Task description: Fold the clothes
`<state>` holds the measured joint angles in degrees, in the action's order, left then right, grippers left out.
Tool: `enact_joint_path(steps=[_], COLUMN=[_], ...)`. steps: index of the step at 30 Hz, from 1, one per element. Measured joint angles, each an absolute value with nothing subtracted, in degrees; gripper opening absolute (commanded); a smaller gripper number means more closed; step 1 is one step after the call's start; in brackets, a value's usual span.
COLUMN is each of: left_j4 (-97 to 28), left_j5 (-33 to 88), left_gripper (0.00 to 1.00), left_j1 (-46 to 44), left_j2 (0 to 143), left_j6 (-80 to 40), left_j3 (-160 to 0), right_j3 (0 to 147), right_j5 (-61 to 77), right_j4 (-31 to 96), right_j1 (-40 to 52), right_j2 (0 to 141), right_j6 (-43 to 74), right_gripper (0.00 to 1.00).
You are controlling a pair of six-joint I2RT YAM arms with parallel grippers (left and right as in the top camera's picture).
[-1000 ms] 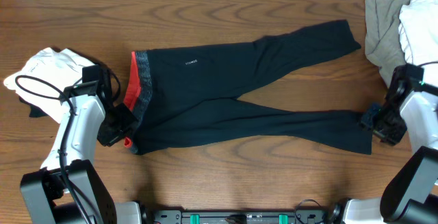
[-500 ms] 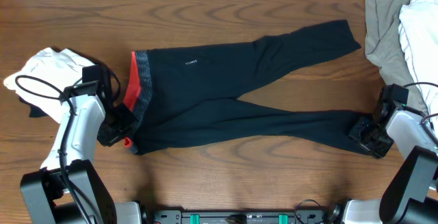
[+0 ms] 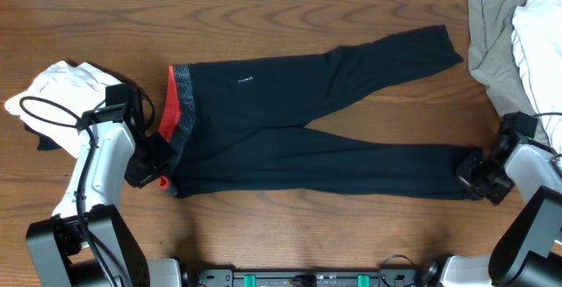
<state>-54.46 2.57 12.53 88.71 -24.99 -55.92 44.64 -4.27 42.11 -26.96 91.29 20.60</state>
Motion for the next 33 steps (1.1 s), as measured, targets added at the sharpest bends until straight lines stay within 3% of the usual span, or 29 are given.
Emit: enact_joint_path(steps=[8, 13, 20, 26, 33], left_j4=[-55.0, -55.1, -55.1, -55.1, -54.8], left_j5=[2.6, 2.5, 2.3, 2.1, 2.1], left_gripper=[0.07, 0.07, 0.07, 0.07, 0.07], left_j1=[12.5, 12.4, 12.4, 12.4, 12.4], left_j2=[88.7, 88.7, 88.7, 88.7, 88.7], left_j6=[-25.0, -25.0, -25.0, -25.0, -25.0], left_j3=[-55.9, -55.9, -55.9, -55.9, -55.9], right_j3=[50.6, 51.1, 52.0, 56.5, 61.3], right_j5=[-6.2, -6.6, -6.6, 0.7, 17.2], right_j4=[47.7, 48.4, 49.0, 46.5, 33.0], right_j1=[-32.4, -33.8, -33.8, -33.7, -28.5], right_j2=[90.9, 90.3, 90.3, 90.2, 90.0], right_j6=[20.6, 20.9, 20.8, 19.0, 13.1], right_gripper=[0.02, 0.18, 0.24, 0.16, 0.06])
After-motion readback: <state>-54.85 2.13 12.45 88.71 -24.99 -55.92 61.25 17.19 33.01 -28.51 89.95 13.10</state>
